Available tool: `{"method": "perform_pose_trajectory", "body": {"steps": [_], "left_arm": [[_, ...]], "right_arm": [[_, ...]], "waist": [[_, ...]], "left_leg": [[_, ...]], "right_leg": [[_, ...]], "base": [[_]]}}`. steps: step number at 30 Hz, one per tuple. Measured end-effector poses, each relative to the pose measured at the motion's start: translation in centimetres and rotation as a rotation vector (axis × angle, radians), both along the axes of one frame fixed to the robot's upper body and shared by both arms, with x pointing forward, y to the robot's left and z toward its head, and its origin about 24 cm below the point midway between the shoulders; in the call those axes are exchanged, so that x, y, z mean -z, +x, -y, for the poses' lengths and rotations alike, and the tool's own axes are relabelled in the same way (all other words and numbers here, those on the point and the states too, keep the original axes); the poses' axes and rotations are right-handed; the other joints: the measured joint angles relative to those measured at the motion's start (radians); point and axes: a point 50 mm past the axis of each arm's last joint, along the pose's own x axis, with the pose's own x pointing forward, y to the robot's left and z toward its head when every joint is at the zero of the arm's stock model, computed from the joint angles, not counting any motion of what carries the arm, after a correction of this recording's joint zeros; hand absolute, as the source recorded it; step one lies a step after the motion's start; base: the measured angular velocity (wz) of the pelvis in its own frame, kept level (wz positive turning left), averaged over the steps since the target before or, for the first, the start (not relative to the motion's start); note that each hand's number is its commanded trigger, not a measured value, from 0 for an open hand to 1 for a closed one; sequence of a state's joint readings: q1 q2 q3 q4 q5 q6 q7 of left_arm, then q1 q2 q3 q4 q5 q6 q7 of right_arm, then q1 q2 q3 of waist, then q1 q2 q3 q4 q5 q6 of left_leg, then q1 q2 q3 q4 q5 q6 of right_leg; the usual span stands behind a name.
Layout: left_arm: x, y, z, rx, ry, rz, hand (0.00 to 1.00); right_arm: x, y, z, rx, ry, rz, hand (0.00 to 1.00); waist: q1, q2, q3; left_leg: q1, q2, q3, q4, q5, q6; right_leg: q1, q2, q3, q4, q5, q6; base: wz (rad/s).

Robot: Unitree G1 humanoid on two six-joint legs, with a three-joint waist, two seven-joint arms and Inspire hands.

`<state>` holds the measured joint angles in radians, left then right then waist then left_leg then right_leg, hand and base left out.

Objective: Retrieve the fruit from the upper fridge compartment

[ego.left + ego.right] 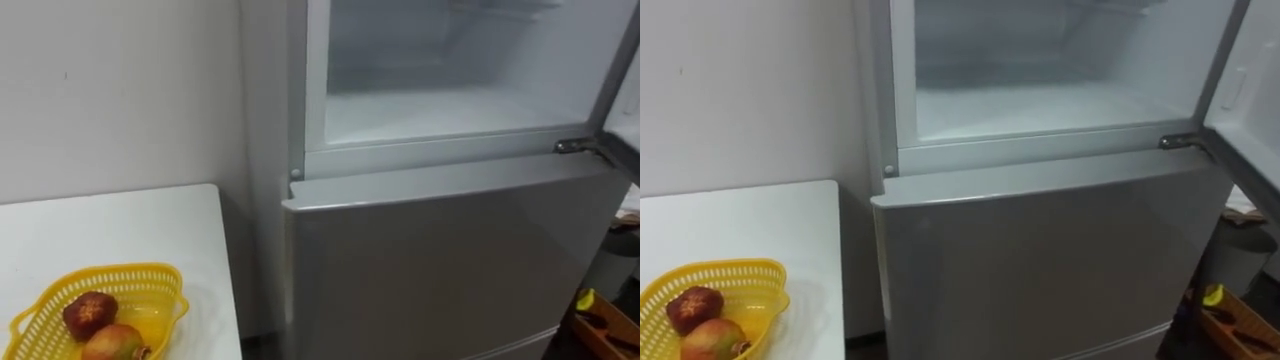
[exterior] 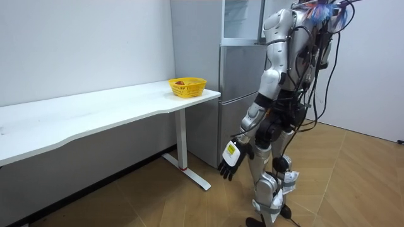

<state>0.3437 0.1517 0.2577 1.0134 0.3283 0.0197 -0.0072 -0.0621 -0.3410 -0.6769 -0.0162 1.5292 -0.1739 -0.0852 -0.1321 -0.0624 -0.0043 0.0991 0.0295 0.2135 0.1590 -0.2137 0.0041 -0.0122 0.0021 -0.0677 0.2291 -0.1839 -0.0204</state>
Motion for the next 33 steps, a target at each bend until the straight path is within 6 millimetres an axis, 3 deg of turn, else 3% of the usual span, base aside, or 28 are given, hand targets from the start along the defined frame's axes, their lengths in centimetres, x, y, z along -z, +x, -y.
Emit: {"method": "perform_pose_trajectory", "body": {"steps": [12,19,33], "left_arm": [[0.2,-0.1,0.4,0.061,-0.043,-0.038,0.00],[0.2,0.1,0.7,0.090,-0.049,-0.046,0.00],[0.3,1.0,0.5,0.131,-0.033,-0.050,0.00]], "right_arm": [[-1.6,3.1,-3.8,-0.144,-0.295,-0.033,0.00],[-1.9,4.1,-5.3,-0.200,-0.454,-0.096,0.00],[-1.7,6.6,-8.3,-0.270,-0.677,-0.235,0.00]], "waist": [[0.008,0.009,-0.0018],[0.043,0.005,-0.0027],[0.093,-0.037,0.0031]], "left_leg": [[0.000,0.003,-0.030,0.011,-0.001,-0.001],[-0.001,0.003,-0.036,0.011,-0.001,-0.002],[0.014,0.000,-0.063,0.023,0.000,-0.002]], "right_leg": [[0.023,-0.004,-0.039,-0.007,0.006,-0.004],[0.036,-0.005,-0.050,-0.010,0.006,-0.004],[0.071,-0.015,-0.076,-0.023,0.007,-0.003]], "base": [[0.08],[0.05],[0.04]]}}
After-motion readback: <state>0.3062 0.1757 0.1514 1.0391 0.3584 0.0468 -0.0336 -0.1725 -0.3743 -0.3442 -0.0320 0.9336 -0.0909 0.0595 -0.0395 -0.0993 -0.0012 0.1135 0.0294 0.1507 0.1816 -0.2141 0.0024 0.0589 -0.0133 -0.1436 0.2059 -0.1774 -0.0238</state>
